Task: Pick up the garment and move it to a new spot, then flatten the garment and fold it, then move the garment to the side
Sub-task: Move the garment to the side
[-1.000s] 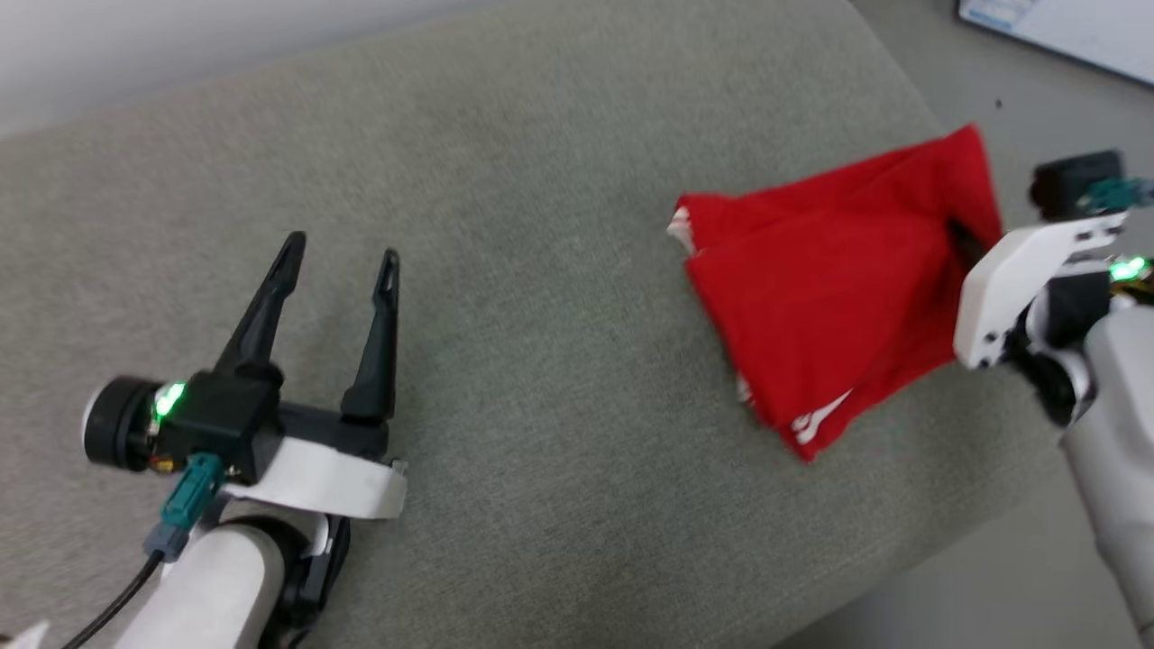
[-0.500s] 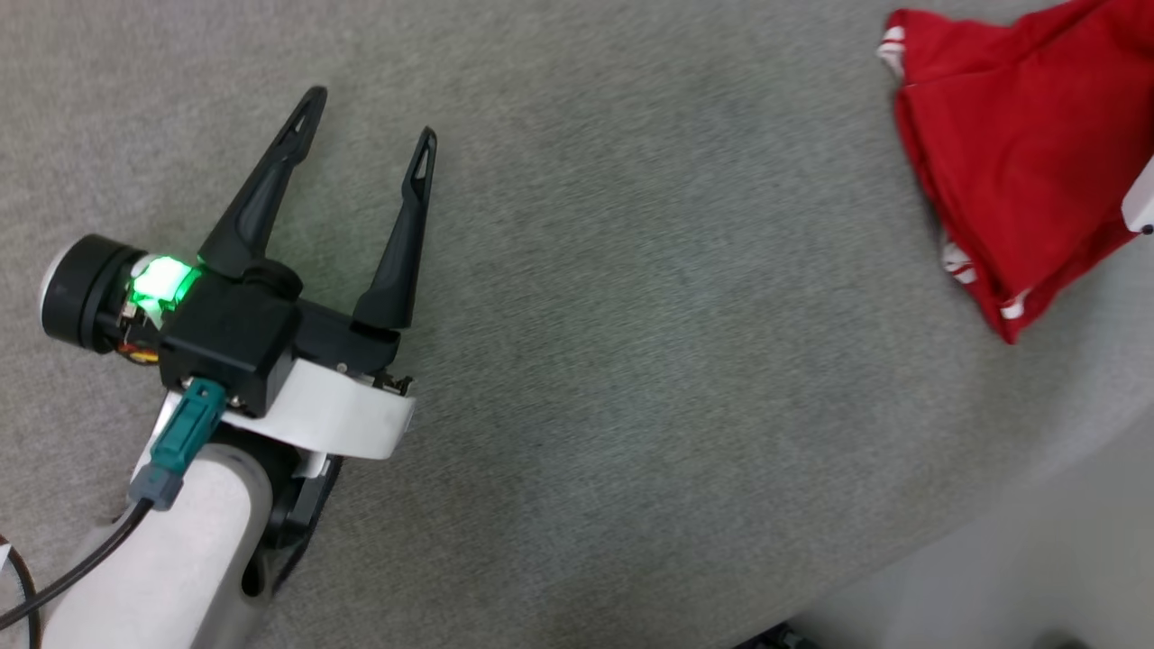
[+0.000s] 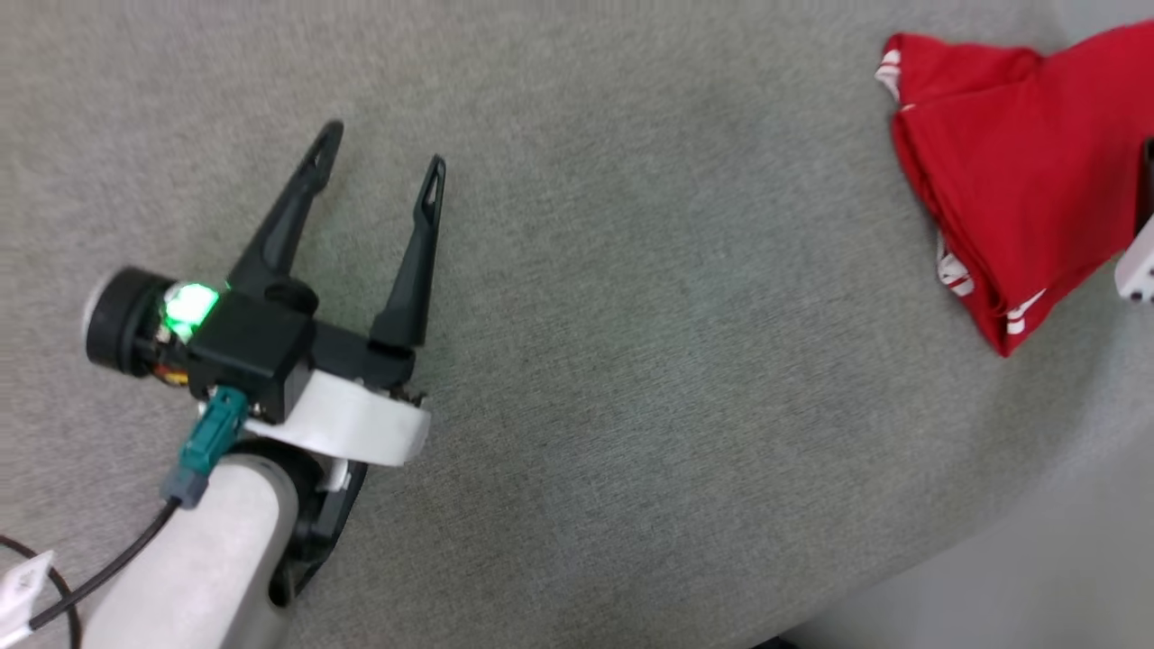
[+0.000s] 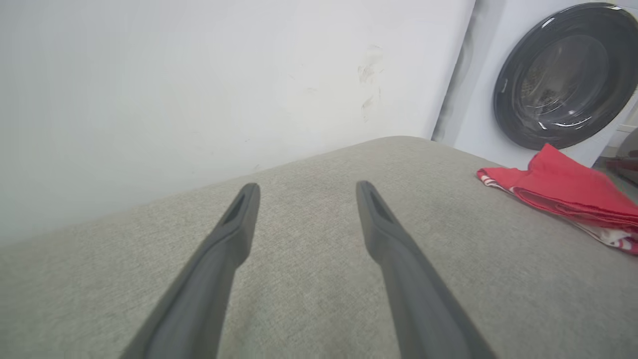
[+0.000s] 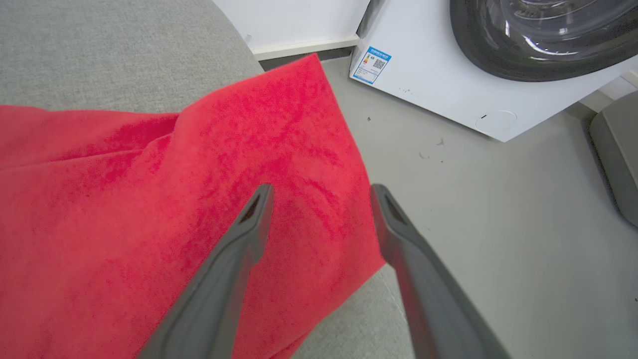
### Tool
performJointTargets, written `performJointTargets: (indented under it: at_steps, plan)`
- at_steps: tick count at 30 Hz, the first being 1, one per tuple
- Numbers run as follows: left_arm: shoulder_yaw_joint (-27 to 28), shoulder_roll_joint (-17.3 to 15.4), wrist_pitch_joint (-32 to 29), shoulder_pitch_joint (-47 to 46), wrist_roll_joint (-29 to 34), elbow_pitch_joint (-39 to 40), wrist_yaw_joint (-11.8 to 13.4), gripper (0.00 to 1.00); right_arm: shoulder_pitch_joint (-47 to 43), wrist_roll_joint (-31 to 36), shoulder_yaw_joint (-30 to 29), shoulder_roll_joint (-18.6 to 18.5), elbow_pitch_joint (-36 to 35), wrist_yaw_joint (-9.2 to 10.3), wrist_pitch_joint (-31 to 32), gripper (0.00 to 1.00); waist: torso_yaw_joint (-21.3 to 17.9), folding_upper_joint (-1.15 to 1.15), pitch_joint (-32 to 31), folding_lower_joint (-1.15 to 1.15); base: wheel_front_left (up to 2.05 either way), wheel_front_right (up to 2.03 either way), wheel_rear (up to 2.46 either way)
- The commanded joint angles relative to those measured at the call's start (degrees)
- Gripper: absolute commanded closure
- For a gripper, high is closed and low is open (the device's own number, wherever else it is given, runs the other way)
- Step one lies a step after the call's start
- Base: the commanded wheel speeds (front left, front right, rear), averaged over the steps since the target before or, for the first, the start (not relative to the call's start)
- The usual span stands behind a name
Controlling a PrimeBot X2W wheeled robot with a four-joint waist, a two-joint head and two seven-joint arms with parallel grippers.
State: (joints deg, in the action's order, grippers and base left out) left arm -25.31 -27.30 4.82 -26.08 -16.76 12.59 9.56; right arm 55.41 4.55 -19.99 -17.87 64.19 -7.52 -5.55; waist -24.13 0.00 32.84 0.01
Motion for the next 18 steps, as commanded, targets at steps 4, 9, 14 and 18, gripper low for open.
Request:
performJointTargets:
  at_steps: [4, 9, 14, 18]
  plan:
    - [0.44, 2.0, 3.22, 4.46, -2.11, -2.86, 1.49, 0.0, -4.44, 2.22, -1.06, 0.95, -1.46, 0.06, -2.27, 0.0, 1.11, 0.0, -8.48, -0.01, 0.0, 0.0, 0.0]
    - [1.53, 4.15, 6.23, 9.66, -4.92, -5.86, 3.37, 0.0, -10.58, 2.03, -0.13, 3.14, -5.01, 0.06, -4.95, 0.0, 3.0, 0.0, -15.17, -0.01, 0.0, 0.0, 0.0]
    - [2.37, 5.5, 7.64, 13.7, -6.63, -7.69, 4.82, 0.0, -17.26, 0.68, 1.65, 5.55, -9.53, 0.05, -6.2, 0.0, 5.38, 0.0, -19.43, -0.01, 0.0, 0.0, 0.0]
    - [3.17, 6.33, 8.55, 16.88, -7.95, -9.06, 5.88, 0.0, -24.47, -1.51, 4.23, 8.41, -15.36, 0.05, -6.29, 0.0, 8.18, 0.0, -22.5, -0.01, 0.0, 0.0, 0.0]
